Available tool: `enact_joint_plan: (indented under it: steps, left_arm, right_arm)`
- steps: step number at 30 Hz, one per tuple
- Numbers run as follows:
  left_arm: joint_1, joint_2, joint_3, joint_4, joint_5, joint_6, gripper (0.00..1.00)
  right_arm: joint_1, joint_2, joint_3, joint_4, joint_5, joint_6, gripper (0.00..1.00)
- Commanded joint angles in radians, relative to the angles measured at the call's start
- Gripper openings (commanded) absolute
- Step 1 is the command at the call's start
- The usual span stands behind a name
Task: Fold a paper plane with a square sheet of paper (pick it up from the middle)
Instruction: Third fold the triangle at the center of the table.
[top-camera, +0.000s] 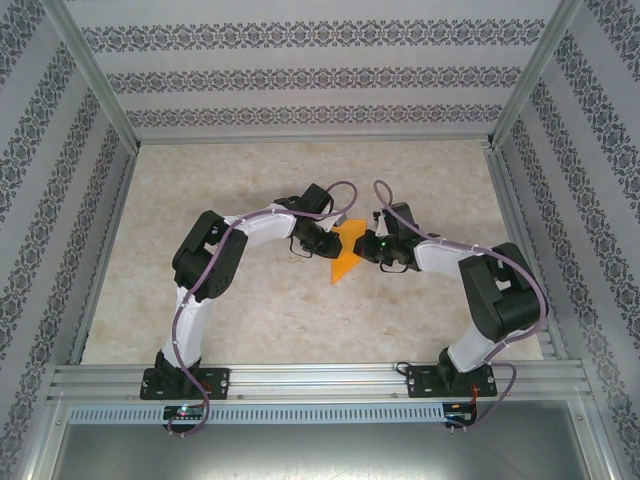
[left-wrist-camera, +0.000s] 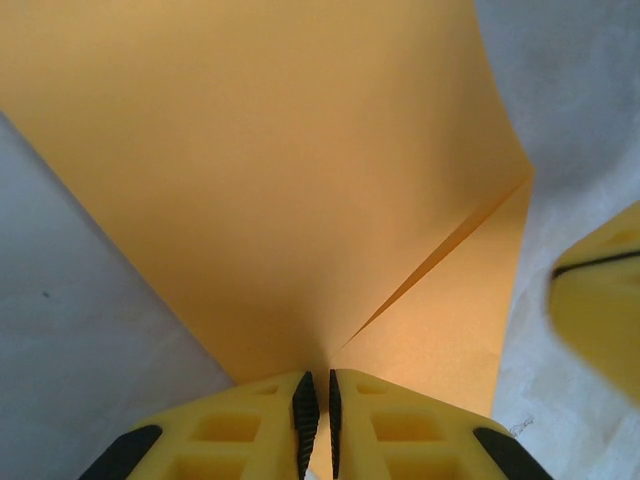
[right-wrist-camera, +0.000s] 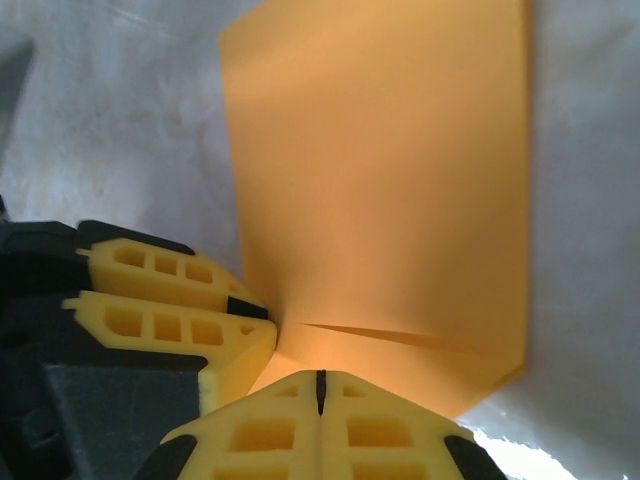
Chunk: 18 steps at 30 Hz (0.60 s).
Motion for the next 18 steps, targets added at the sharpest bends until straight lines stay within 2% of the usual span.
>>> enact_joint_plan:
  steps: [1,7,11,18]
  left_arm:
    - [-0.018,0.106,-0.04,-0.089,-0.118,0.025,0.19]
    - [-0.018,0.093,-0.04,-0.086,-0.105,0.021,0.19]
    - [-0.018,0.085,-0.03,-0.082,-0.081,0.009,0.2]
    - [-0.018,0.054,0.006,-0.076,-0.047,-0.013,0.21]
  right_arm:
    - [0.012,0.056,-0.016,0.087,-0.027,0.059,0.01]
    - [0.005,0.126,-0.017,0.086,-0.021,0.049,0.01]
    - [-0.004,0.134,-0.02,0.021,0.01,0.018,0.01]
    - [-0.006,0.156,-0.056,0.023,-0.006,0.005,0.01]
